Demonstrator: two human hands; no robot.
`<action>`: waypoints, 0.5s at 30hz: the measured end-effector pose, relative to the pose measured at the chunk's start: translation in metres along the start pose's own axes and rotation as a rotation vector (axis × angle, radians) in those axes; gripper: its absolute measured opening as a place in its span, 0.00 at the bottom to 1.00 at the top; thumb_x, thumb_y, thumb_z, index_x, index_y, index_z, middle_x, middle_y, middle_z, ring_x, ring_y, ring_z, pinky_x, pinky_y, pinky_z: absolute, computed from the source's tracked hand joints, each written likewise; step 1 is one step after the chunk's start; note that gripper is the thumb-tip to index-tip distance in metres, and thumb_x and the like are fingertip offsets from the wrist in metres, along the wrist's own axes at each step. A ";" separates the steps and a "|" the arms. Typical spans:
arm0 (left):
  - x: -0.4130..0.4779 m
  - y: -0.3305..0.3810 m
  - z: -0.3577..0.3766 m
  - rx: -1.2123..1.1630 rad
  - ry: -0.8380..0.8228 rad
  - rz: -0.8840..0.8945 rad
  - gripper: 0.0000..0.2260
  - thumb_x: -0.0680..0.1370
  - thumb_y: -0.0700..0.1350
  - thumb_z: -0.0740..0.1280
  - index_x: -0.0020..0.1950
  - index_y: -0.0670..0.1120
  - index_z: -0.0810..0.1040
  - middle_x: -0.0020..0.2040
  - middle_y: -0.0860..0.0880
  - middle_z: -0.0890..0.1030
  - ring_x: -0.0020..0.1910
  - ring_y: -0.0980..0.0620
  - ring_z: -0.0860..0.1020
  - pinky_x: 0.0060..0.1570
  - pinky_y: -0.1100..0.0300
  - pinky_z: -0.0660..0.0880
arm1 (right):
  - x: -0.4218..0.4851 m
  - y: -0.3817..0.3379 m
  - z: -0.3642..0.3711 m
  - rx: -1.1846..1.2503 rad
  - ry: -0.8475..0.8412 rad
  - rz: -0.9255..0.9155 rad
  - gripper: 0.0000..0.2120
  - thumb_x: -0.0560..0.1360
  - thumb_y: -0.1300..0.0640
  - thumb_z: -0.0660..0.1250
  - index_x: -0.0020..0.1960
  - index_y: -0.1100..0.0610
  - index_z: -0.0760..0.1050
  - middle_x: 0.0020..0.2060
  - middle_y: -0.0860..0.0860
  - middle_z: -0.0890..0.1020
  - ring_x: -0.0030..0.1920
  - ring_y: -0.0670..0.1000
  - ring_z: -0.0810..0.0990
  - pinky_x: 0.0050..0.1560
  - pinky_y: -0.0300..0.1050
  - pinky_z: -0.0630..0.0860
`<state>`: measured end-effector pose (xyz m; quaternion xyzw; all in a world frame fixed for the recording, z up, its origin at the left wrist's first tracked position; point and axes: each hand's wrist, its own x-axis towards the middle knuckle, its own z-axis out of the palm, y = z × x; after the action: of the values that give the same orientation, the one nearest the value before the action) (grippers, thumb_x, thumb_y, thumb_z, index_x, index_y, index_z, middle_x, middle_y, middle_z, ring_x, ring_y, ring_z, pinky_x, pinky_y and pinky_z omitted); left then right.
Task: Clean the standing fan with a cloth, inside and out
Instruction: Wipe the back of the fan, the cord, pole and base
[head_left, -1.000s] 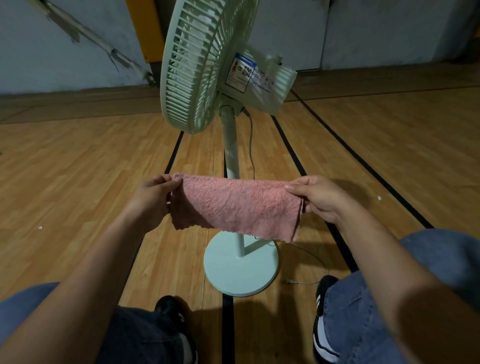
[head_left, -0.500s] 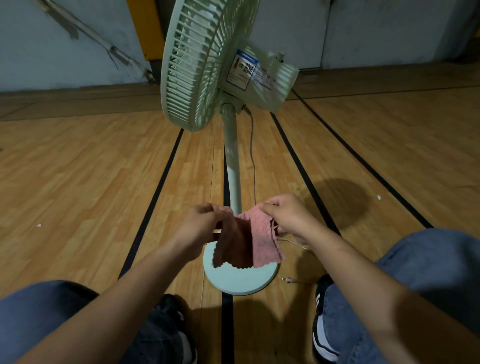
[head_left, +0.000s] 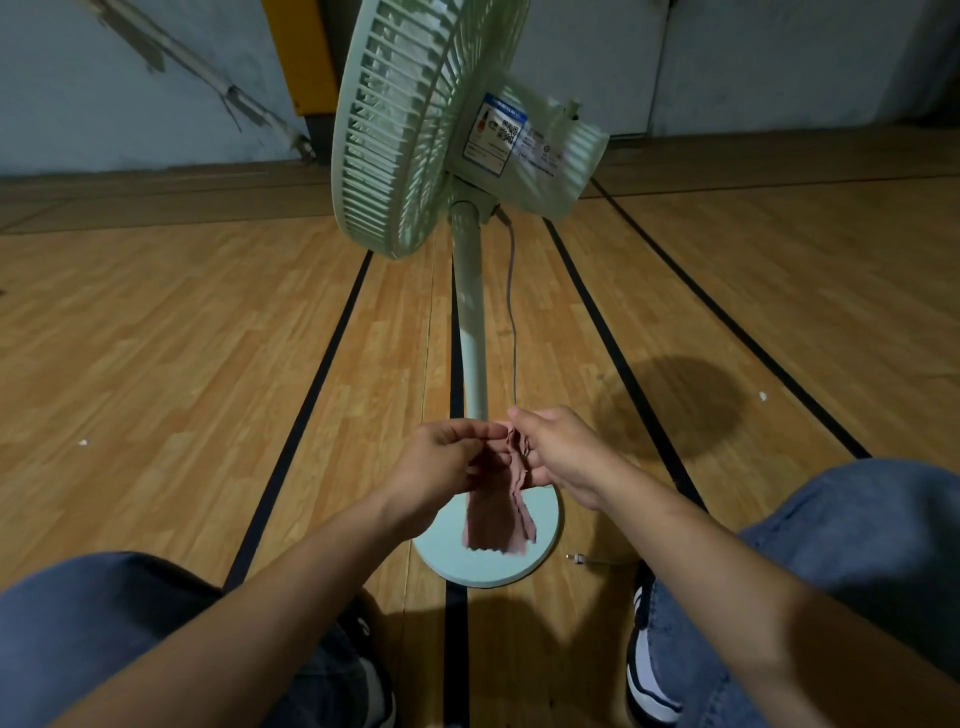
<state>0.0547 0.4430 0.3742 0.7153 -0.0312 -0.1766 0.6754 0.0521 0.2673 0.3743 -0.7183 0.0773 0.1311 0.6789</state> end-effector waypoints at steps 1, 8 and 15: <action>0.000 0.002 -0.001 -0.055 -0.015 -0.020 0.18 0.87 0.28 0.55 0.65 0.35 0.83 0.54 0.37 0.87 0.51 0.47 0.86 0.56 0.53 0.85 | 0.000 0.000 -0.002 0.033 -0.020 -0.001 0.17 0.88 0.50 0.60 0.62 0.61 0.81 0.53 0.63 0.88 0.56 0.62 0.87 0.62 0.62 0.82; 0.002 0.009 -0.008 -0.341 -0.069 -0.064 0.17 0.85 0.25 0.53 0.70 0.34 0.73 0.59 0.34 0.84 0.55 0.38 0.86 0.57 0.50 0.85 | 0.002 -0.002 -0.013 -0.023 -0.078 -0.038 0.09 0.85 0.61 0.66 0.62 0.60 0.82 0.52 0.57 0.89 0.55 0.57 0.88 0.66 0.63 0.80; 0.007 0.017 -0.034 0.440 -0.145 0.150 0.21 0.83 0.35 0.70 0.73 0.52 0.77 0.66 0.50 0.79 0.65 0.54 0.78 0.63 0.62 0.78 | -0.006 -0.023 -0.032 -0.342 -0.256 -0.061 0.10 0.85 0.56 0.66 0.58 0.53 0.86 0.48 0.56 0.88 0.49 0.52 0.87 0.52 0.49 0.81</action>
<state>0.0743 0.4723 0.3900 0.8263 -0.1706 -0.1659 0.5105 0.0556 0.2367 0.3990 -0.8025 -0.0545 0.2118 0.5551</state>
